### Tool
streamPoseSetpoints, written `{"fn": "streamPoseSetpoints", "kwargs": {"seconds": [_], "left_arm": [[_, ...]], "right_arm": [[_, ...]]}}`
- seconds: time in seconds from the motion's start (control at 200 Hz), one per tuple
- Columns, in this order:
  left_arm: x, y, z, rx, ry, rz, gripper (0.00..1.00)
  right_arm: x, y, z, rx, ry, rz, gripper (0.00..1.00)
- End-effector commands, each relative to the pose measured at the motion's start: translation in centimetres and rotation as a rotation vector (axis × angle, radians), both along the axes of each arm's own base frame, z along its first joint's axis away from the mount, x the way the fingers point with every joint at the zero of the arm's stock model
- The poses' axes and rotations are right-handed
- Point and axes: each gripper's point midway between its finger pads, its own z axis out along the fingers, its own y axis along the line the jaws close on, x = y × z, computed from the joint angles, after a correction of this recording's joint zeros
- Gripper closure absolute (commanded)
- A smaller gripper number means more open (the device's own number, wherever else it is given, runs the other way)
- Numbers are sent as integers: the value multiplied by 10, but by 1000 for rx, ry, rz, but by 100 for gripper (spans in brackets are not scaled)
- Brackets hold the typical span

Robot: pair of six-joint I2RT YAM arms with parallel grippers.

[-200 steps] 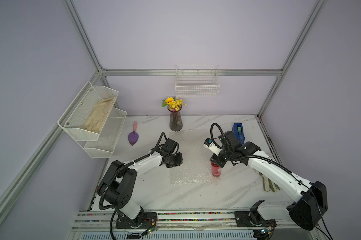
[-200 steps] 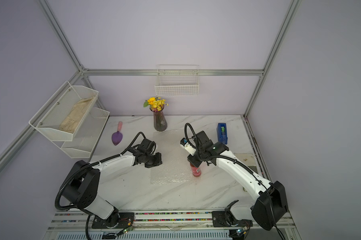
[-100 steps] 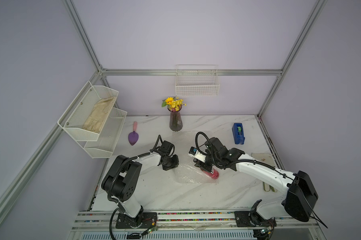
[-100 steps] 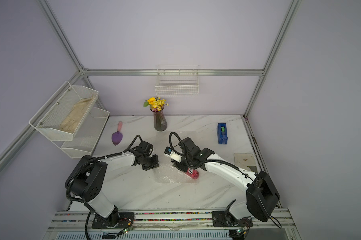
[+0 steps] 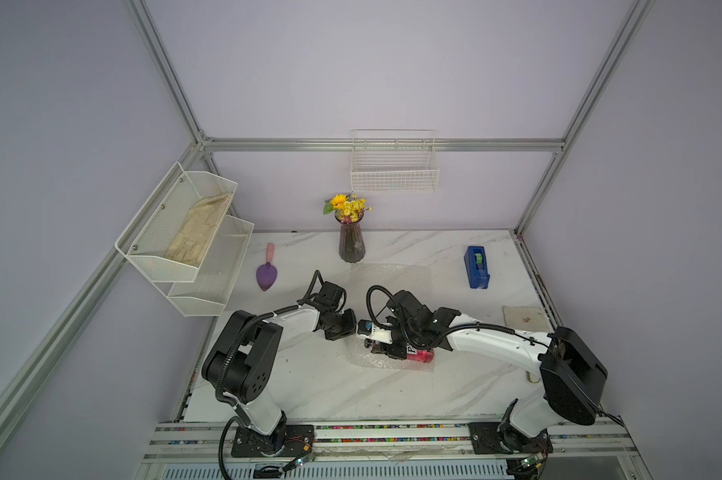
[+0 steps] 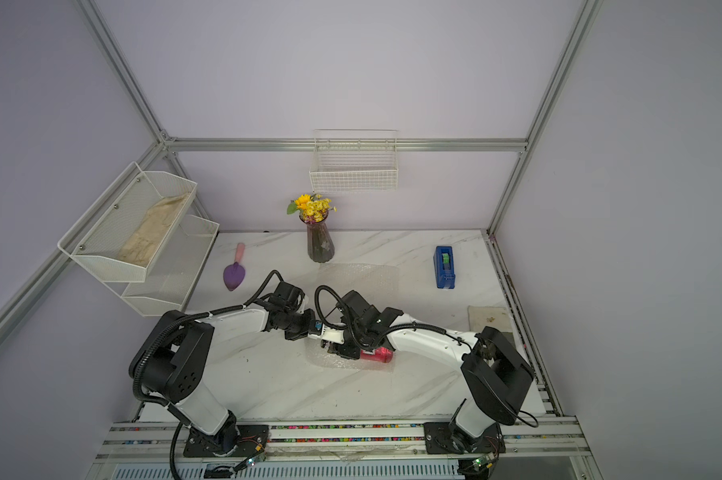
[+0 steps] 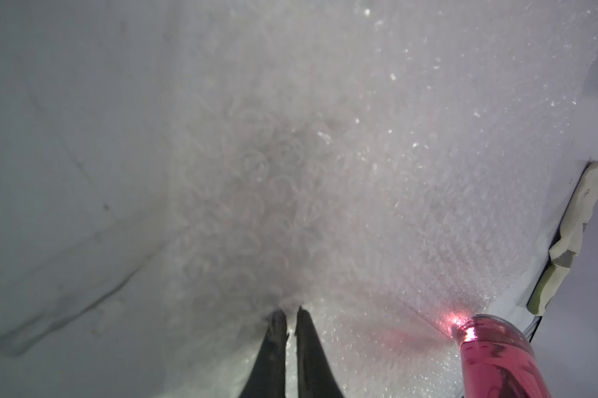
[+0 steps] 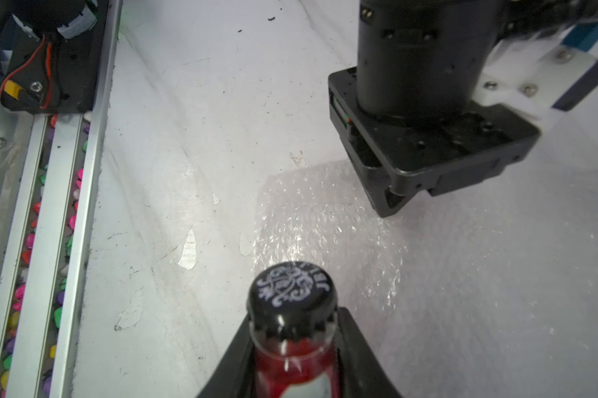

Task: Wrap wine bottles in bubble wrap
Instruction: Place the wine bottle on the bubble wrap.

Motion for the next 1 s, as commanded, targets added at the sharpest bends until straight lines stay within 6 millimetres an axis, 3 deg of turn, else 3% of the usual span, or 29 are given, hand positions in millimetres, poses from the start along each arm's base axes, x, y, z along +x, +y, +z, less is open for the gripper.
{"fn": "streamPoseSetpoints", "kwargs": {"seconds": [0.0, 0.085, 0.145, 0.24, 0.475, 0.52, 0.77, 0.84, 0.92, 0.995], "left_arm": [[-15, 13, 4, 43, 30, -1, 71], [-14, 20, 8, 74, 33, 5, 59], [-14, 27, 10, 106, 34, 15, 57], [-10, 41, 17, 153, 23, 45, 43], [2, 78, 52, 233, -62, 128, 25], [3, 84, 59, 249, -81, 136, 22], [7, 96, 98, 276, -188, 132, 13], [9, 97, 109, 282, -227, 126, 9], [13, 99, 128, 289, -297, 112, 5], [18, 101, 153, 301, -382, 97, 1]], "right_arm": [[-11, 10, -1, 12, 7, 72, 100], [-15, 15, -6, 10, 6, 94, 100], [-19, 18, -12, -3, 6, 111, 100], [-21, 21, -24, -21, 14, 119, 100], [-16, 31, -42, -27, 33, 95, 100], [-16, 32, -45, -31, 45, 91, 96], [-16, 35, -53, -45, 90, 74, 58], [-13, 42, -37, 10, 77, 60, 48], [-6, 49, -4, 105, 46, 30, 8], [3, 50, 34, 204, 12, 0, 3]]}}
